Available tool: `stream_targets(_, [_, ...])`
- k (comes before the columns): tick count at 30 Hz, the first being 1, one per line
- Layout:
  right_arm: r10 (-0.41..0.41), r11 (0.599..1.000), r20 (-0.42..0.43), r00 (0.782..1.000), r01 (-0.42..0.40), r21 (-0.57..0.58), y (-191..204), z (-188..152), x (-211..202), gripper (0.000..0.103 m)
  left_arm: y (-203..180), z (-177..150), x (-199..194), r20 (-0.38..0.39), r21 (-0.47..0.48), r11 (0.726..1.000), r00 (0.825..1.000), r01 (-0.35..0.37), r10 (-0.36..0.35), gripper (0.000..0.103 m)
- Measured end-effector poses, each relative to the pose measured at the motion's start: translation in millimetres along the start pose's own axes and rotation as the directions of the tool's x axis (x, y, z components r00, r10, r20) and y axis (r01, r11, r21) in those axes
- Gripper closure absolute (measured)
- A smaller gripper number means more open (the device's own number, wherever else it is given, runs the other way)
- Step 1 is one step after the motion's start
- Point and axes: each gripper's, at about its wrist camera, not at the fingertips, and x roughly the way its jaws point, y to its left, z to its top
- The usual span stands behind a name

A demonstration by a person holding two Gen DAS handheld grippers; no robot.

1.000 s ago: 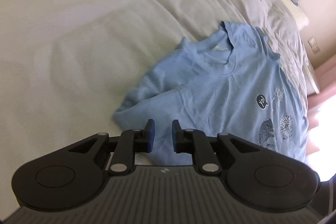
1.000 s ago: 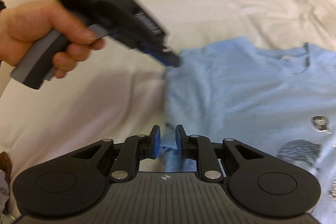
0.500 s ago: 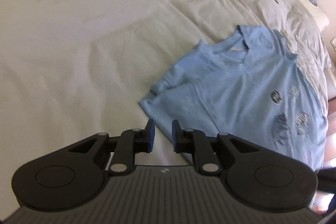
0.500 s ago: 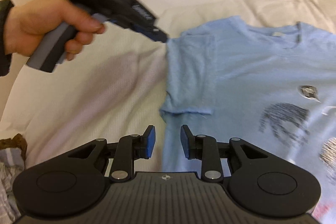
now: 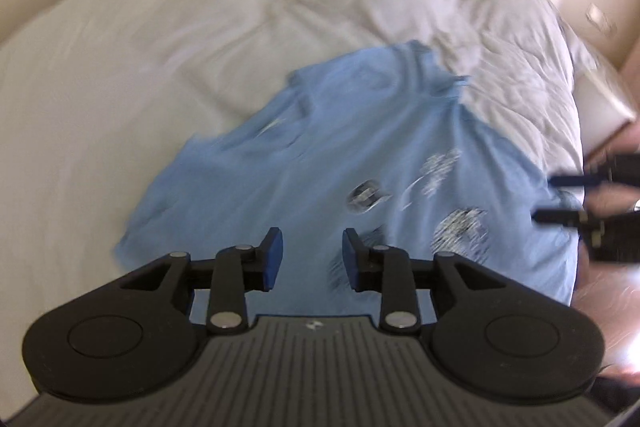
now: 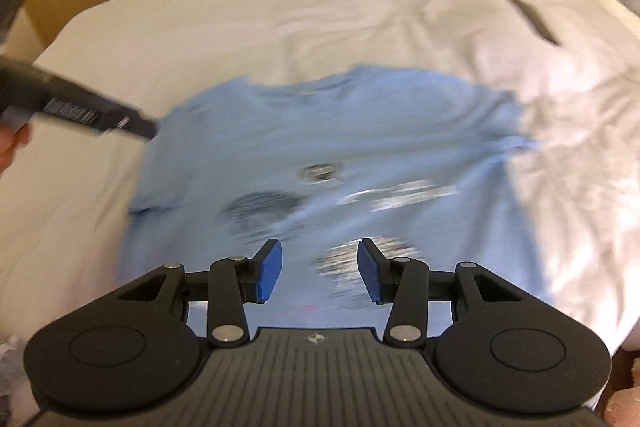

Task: Fold clothes
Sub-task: 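Open both grippers and release the t-shirt onto the bed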

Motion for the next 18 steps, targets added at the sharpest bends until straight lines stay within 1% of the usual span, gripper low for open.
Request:
stream_targets(2, [-0.011,1.000,0.022,1.000,0.010,0.010,-42,6,-1,0.053,-38,20,9,0.021,0.048,0.998,0.999,-0.047,0.046,0.070])
stream_targets(3, [-0.010,1.000,0.030,1.000,0.009,0.014,-63,8,-2,0.052,-59,31,14,0.027,0.064,0.995,0.997,-0.075,0.073,0.070])
stream_targets(5, [0.007,1.000,0.043,0.999,-0.008,0.015,-109,12,0,0.052,-96,49,27,0.027,0.062,0.990,0.992,-0.127,0.125,0.068])
stream_targets(6, [0.018,1.000,0.048,0.999,-0.019,0.008,-130,13,0,0.052,-115,59,36,0.022,0.056,0.989,0.990,-0.139,0.138,0.068])
stream_targets(8, [0.040,0.999,0.036,0.999,-0.039,-0.033,-171,17,6,0.052,-150,77,53,0.012,0.050,0.987,0.989,-0.151,0.150,0.067])
stream_targets(11, [0.040,0.995,0.028,0.999,-0.038,-0.096,-226,24,2,0.052,-197,100,73,-0.012,0.091,0.985,0.989,-0.145,0.147,0.067])
stream_targets(13, [0.037,0.993,0.020,0.999,-0.035,-0.109,-255,31,2,0.052,-222,114,81,0.004,0.122,0.981,0.989,-0.148,0.148,0.061])
stream_targets(16, [0.027,0.991,0.015,1.000,-0.025,-0.133,-289,44,3,0.052,-242,129,91,0.015,0.143,0.979,0.989,-0.148,0.147,0.059])
stream_targets(18, [0.021,0.988,0.003,1.000,-0.020,-0.153,-304,53,4,0.052,-252,137,102,0.025,0.176,0.972,0.988,-0.156,0.154,0.059])
